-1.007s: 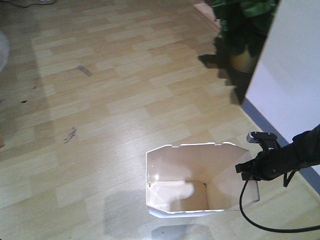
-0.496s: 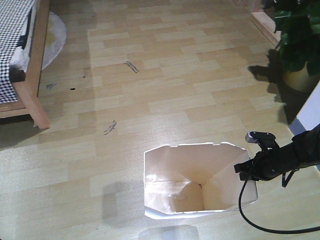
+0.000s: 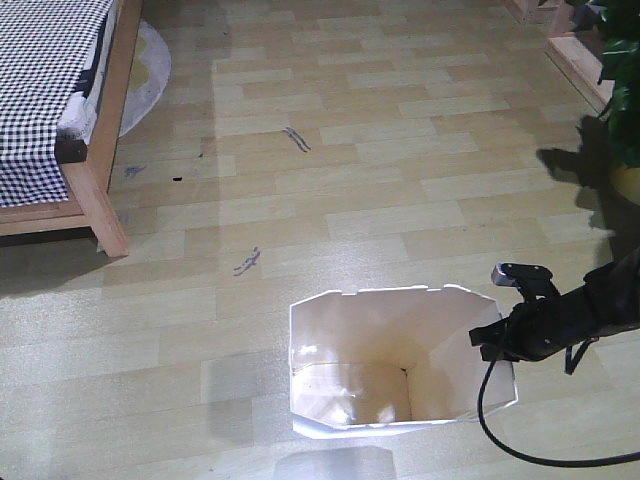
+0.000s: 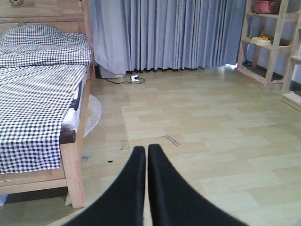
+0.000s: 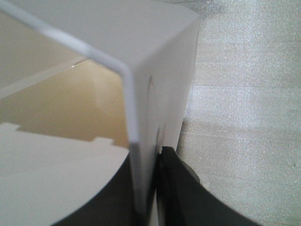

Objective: Move trash bin to bedside with robot
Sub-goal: 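Hold the bin with the right gripper while the base turns toward the bed, then drag the held bin across the floor alongside the bed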

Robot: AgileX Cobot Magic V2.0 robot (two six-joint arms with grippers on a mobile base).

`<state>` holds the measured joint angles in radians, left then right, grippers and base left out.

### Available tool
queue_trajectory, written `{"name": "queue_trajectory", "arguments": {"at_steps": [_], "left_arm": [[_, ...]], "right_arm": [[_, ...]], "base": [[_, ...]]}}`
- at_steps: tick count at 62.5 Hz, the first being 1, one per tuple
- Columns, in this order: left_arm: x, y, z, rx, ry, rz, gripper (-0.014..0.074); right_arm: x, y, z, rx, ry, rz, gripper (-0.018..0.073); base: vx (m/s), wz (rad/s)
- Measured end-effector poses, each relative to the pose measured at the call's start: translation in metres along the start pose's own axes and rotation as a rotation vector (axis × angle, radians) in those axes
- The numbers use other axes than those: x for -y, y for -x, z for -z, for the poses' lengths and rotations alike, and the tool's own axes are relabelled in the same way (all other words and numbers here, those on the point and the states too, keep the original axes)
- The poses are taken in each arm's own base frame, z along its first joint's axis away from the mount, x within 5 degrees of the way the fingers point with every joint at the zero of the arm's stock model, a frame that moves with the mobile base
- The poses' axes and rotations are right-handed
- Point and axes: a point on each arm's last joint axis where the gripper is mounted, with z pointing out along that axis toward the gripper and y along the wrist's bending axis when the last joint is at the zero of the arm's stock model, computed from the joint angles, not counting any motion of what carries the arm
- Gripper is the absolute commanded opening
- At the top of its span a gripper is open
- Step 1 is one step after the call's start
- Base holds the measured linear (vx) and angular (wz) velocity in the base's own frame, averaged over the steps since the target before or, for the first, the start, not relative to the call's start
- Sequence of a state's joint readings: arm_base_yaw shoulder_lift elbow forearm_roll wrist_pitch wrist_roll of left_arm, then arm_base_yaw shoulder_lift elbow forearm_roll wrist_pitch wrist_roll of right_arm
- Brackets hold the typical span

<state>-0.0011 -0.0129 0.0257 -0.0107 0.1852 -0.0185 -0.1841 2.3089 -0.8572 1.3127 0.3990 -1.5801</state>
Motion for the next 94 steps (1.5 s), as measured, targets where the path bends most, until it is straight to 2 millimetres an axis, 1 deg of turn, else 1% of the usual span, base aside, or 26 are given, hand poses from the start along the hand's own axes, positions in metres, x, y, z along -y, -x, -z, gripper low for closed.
{"name": "queue_trajectory", "arguments": {"at_steps": [36, 94], "left_arm": [[0.0, 0.0, 0.0, 0.0, 0.0, 0.0, -0.0006], [0.0, 0.0, 0.0, 0.0, 0.0, 0.0, -0.0006]], "right_arm": [[0.0001, 0.0, 0.0, 0.0, -0.001, 0.0, -0.0005], [0.0008, 0.0, 0.0, 0.0, -0.008, 0.0, -0.0005]], "base": [[0.13, 0.03], [0.2, 0.04]]}}
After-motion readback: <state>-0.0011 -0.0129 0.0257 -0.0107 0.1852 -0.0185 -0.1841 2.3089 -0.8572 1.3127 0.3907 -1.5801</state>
